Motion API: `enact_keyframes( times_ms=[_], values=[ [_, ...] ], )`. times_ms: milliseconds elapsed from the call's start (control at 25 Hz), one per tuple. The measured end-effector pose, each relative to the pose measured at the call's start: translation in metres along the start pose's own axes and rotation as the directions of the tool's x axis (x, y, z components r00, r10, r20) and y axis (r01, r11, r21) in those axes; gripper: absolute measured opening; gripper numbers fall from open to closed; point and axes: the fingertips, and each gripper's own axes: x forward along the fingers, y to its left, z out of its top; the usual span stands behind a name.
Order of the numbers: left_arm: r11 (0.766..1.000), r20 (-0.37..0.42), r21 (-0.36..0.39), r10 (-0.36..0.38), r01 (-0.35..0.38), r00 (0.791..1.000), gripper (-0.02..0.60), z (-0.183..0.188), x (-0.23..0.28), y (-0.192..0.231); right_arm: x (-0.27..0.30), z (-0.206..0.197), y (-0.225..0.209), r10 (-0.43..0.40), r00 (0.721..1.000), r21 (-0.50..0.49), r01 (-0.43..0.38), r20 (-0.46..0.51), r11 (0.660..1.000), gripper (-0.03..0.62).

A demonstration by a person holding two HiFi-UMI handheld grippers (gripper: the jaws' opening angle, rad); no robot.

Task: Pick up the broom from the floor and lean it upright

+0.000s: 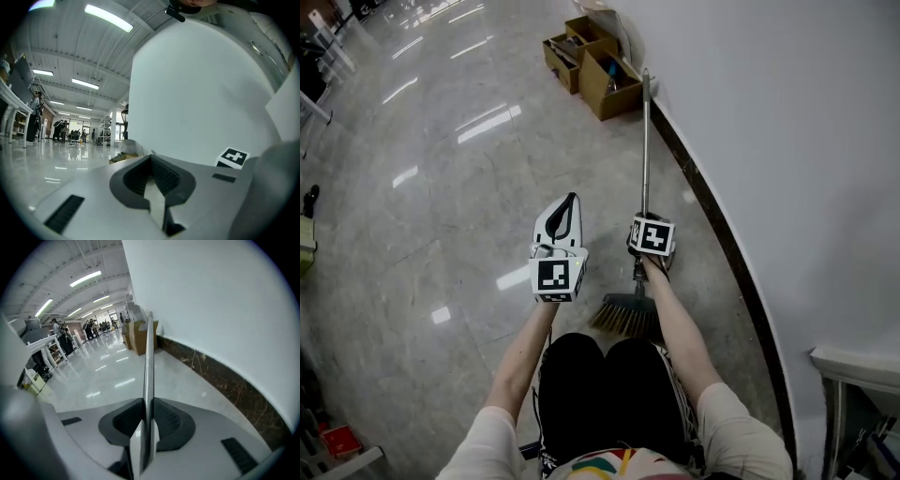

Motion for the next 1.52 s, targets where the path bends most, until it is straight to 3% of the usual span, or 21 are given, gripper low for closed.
enact_keyframes(
  times_ms=[160, 320, 560, 720, 840, 1040, 1120, 1240, 1400, 1520],
  values=[
    [1.0, 0.077, 0.002, -0.023, 0.023, 0.997, 0.044, 0.055, 0.014, -0.009, -0.055, 0.062, -0.009, -0.048, 0.984, -0.012, 0.051, 0.172, 0.999, 0.086],
    [0.998, 0.12, 0.024, -0.066, 0.064, 0.991, 0.044, 0.084, 0.024, -0.028, -0.111, 0.109, -0.028, -0.117, 0.942, -0.035, 0.134, 0.314, 0.99, 0.086],
    [0.983, 0.187, -0.149, -0.081, 0.11, 0.979, 0.044, 0.092, 0.06, -0.074, -0.187, 0.148, -0.083, -0.256, 0.826, 0.047, 0.269, 0.502, 0.962, 0.084],
    [0.971, 0.151, -0.055, -0.223, 0.233, 0.963, 0.044, 0.09, 0.059, -0.123, -0.23, 0.147, -0.106, -0.354, 0.748, 0.152, 0.327, 0.561, 0.933, 0.084],
    [0.963, 0.11, -0.026, -0.265, 0.269, 0.958, 0.044, 0.076, 0.048, -0.14, -0.254, 0.139, -0.115, -0.413, 0.702, 0.221, 0.353, 0.579, 0.909, 0.084],
    [0.948, 0.098, -0.045, -0.31, 0.315, 0.946, 0.044, 0.079, 0.044, -0.144, -0.256, 0.138, -0.121, -0.459, 0.674, 0.257, 0.384, 0.579, 0.887, 0.084],
    [0.956, 0.116, -0.069, -0.276, 0.285, 0.954, 0.045, 0.087, 0.042, -0.135, -0.257, 0.14, -0.129, -0.474, 0.666, 0.273, 0.39, 0.576, 0.879, 0.084],
    [0.955, 0.13, -0.163, -0.228, 0.248, 0.965, 0.045, 0.095, 0.044, -0.115, -0.255, 0.144, -0.137, -0.479, 0.664, 0.287, 0.385, 0.574, 0.877, 0.086],
    [0.961, 0.126, -0.141, -0.222, 0.239, 0.967, 0.044, 0.096, 0.037, -0.101, -0.252, 0.146, -0.141, -0.48, 0.662, 0.298, 0.377, 0.576, 0.877, 0.086],
    [0.957, 0.127, -0.197, -0.19, 0.213, 0.974, 0.045, 0.097, 0.039, -0.093, -0.247, 0.15, -0.151, -0.481, 0.664, 0.313, 0.365, 0.573, 0.877, 0.086]
  ],
)
